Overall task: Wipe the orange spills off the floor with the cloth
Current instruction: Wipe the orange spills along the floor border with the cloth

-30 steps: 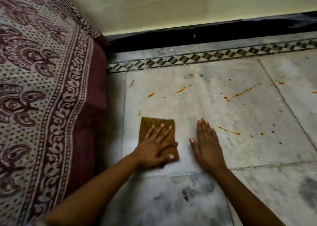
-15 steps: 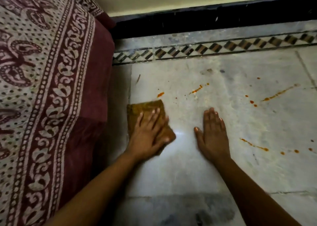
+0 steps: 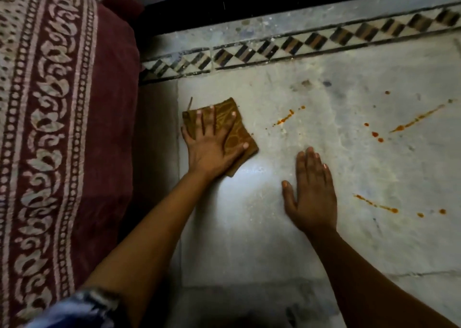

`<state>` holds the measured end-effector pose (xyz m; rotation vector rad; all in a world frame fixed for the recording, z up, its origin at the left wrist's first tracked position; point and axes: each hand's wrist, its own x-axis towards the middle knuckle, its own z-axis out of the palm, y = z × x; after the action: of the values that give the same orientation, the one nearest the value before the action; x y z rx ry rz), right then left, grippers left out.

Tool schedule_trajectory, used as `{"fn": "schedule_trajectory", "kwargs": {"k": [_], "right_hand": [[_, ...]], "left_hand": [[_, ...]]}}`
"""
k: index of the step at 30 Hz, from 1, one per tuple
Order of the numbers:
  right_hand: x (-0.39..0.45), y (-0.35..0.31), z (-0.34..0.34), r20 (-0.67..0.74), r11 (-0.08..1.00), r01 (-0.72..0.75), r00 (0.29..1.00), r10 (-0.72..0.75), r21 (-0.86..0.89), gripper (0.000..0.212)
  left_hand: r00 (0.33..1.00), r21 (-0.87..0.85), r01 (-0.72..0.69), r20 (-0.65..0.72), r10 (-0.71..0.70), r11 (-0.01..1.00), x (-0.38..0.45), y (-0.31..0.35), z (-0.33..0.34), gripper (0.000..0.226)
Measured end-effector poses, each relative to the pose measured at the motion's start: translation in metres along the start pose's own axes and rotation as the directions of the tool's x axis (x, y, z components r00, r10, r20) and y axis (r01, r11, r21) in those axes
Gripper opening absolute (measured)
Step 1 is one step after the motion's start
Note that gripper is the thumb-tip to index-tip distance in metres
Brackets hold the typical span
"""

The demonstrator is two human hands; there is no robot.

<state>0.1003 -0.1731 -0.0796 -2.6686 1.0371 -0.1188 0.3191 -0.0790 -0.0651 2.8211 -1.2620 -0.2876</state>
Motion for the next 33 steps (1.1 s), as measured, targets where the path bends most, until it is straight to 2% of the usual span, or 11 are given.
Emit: {"fn": "schedule_trajectory", "kwargs": {"k": [2, 5, 7, 9, 12, 15, 19, 23, 28, 31, 33], "right_hand": [[-0.003, 0.004, -0.006, 0.049, 1.0, -0.02, 0.999, 0.019, 0.016, 0.067], [0.004, 0.009, -0.001, 0.052, 1.0, -0.022, 0.998, 0.021, 0.019, 0.067], [0.006, 0.004, -0.001, 0.036, 0.999, -0.027, 0.999, 0.025, 0.032, 0.067], [0.004, 0.0, -0.001, 0.01, 1.0, -0.01, 1.0, 0.009, 0.027, 0.067], [0.003, -0.001, -0.003, 0.002, 1.0, -0.011, 1.0, 0.01, 0.026, 0.067], [0.003, 0.0, 0.0, -0.003, 1.0, -0.009, 1.0, 0.009, 0.026, 0.067], [0.002, 0.0, -0.002, 0.001, 1.0, -0.011, 1.0, 0.011, 0.029, 0.066], [0.003, -0.001, -0.002, -0.003, 0.999, -0.022, 1.0, 0.022, 0.026, 0.066], [0.002, -0.001, -0.001, -0.004, 1.0, -0.019, 1.0, 0.019, 0.019, 0.066], [0.003, -0.002, -0.001, 0.013, 0.999, -0.027, 1.0, 0.027, 0.022, 0.067], [0.002, -0.001, -0.002, 0.033, 0.999, -0.035, 0.999, 0.034, 0.029, 0.067]], "left_hand": [[0.992, 0.037, -0.123, 0.046, 0.121, 0.992, -0.026, 0.002, -0.002, 0.071], [0.98, 0.097, -0.198, 0.053, 0.194, 0.975, -0.038, -0.016, 0.004, 0.065], [0.988, 0.088, -0.155, 0.038, 0.153, 0.984, -0.027, -0.029, 0.0, 0.065], [1.0, 0.041, -0.025, 0.014, 0.025, 0.999, 0.0, -0.03, -0.007, 0.066], [0.996, -0.03, 0.094, 0.014, -0.094, 0.995, 0.064, -0.007, -0.017, 0.068], [1.0, -0.034, 0.009, 0.027, -0.008, 0.999, 0.09, 0.016, -0.017, 0.067], [0.977, -0.032, -0.21, 0.027, 0.211, 0.977, 0.023, 0.018, -0.003, 0.063], [0.992, -0.013, -0.126, 0.024, 0.126, 0.992, -0.011, 0.027, 0.006, 0.061], [0.998, -0.025, -0.053, -0.015, 0.053, 0.998, 0.051, 0.044, -0.002, 0.06], [0.998, -0.034, -0.054, -0.019, 0.053, 0.998, 0.069, 0.049, -0.005, 0.06], [0.993, -0.042, -0.115, -0.019, 0.115, 0.992, 0.047, 0.046, 0.0, 0.06]]}}
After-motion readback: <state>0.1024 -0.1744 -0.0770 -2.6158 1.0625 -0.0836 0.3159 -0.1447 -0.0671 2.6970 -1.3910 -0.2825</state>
